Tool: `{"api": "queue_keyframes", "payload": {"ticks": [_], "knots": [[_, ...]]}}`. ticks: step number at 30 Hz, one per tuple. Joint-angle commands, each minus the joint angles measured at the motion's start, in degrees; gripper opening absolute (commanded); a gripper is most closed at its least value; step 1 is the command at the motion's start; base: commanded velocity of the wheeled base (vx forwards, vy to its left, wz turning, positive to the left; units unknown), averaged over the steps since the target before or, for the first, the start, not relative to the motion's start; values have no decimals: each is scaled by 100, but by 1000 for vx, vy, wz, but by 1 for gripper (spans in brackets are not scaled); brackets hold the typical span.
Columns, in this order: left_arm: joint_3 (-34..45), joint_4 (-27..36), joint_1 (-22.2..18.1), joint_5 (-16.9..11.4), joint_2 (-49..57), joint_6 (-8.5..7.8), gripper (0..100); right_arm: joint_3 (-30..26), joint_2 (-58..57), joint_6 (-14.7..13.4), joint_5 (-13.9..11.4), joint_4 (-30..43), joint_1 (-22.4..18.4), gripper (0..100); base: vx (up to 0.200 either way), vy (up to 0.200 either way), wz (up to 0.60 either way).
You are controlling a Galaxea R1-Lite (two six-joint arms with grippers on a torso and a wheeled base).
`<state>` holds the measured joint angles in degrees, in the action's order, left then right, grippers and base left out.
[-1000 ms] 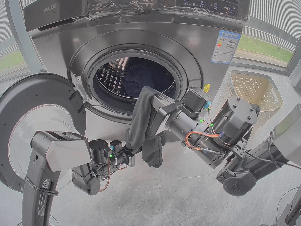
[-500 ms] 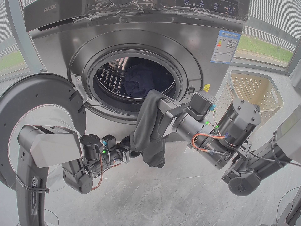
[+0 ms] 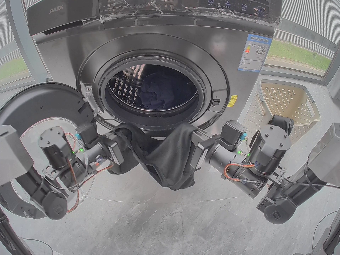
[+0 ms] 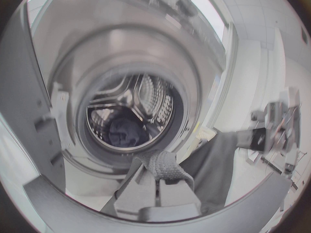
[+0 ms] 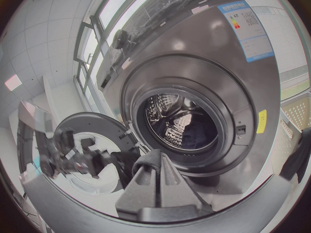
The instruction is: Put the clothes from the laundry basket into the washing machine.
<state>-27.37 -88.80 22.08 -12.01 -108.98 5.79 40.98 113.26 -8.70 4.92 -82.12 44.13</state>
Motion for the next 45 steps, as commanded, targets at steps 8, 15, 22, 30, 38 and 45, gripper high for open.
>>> {"api": "queue_keyframes", "payload": {"ticks": [8, 15, 22, 30, 38, 45], "knots": [[162, 3, 42, 23, 1538, 247, 0, -214, 715, 18, -27, -24, -203, 0, 0, 0, 0], [47, 20, 42, 58, 1573, 256, 0, -460, 1040, 27, -44, 99, -185, 100, 0, 0, 0], [-49, 82, 42, 76, 1556, 265, 0, -1093, 1391, 62, -141, 47, 43, 100, 0, 0, 0], [-67, 91, 60, 234, 1477, 265, 0, -1251, 1435, 79, -185, 11, 368, 100, 0, 0, 0], [3, 82, 86, 243, 1318, 221, 0, -469, 1453, 88, -317, -164, 790, 100, 0, 0, 0], [-41, 82, 200, 392, 1257, 221, 0, 577, 1796, 88, -343, -173, 1027, 100, 0, 0, 0]]}}
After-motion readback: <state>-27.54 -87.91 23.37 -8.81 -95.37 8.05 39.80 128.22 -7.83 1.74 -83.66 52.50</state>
